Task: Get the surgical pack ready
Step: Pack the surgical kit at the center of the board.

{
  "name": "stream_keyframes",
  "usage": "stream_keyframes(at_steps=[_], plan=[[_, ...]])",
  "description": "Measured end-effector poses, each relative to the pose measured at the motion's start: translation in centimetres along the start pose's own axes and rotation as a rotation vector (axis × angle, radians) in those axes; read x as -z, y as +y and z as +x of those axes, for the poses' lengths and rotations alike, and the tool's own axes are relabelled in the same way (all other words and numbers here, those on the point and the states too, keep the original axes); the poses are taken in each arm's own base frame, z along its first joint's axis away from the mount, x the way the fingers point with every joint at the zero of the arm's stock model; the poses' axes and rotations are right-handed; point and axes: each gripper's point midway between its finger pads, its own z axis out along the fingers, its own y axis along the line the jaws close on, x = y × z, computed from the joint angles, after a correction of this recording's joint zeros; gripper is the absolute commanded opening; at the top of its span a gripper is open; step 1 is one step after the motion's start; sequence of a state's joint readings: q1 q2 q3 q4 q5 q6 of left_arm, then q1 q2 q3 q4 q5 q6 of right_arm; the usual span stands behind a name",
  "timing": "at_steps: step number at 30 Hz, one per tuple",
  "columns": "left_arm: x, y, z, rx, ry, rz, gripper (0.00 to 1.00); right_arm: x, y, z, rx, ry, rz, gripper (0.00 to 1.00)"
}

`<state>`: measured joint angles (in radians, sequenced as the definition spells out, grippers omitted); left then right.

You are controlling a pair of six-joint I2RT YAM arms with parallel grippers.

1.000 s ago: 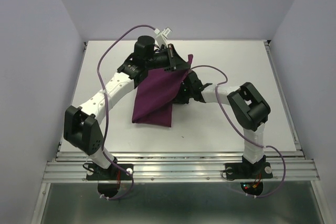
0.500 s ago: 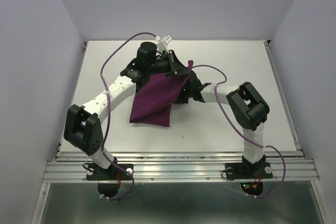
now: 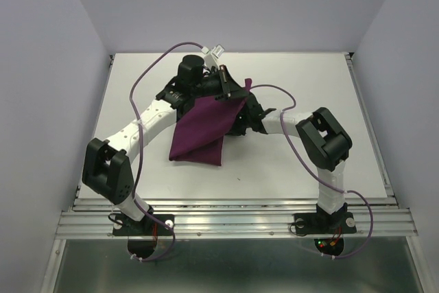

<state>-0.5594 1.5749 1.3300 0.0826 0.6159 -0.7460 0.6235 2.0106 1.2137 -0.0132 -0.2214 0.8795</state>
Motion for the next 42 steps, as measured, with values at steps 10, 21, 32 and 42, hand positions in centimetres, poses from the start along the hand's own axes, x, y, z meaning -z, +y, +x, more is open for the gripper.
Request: stream_keyframes(at_steps=[10, 21, 32, 42], plan=[[1.5, -0.4, -1.0, -0.014, -0.031, -0.009, 0.00, 0.5, -0.6, 0.2, 0.023, -0.020, 0.034, 0.16], [3.3, -1.0, -2.6, -0.037, -0.078, -0.001, 0.00, 2.4, -1.4, -0.3, 0.046, -0.067, 0.094, 0.19], [3.3, -1.0, -2.3, -0.024, -0.067, 0.013, 0.00, 9.3, -8.5, -7.2, -0.069, -0.255, 0.203, 0.21], [1.2, -0.9, 0.7, 0.015, 0.007, 0.042, 0.25, 13.3, -16.8, -9.4, -0.174, -0.318, 0.350, 0.22]])
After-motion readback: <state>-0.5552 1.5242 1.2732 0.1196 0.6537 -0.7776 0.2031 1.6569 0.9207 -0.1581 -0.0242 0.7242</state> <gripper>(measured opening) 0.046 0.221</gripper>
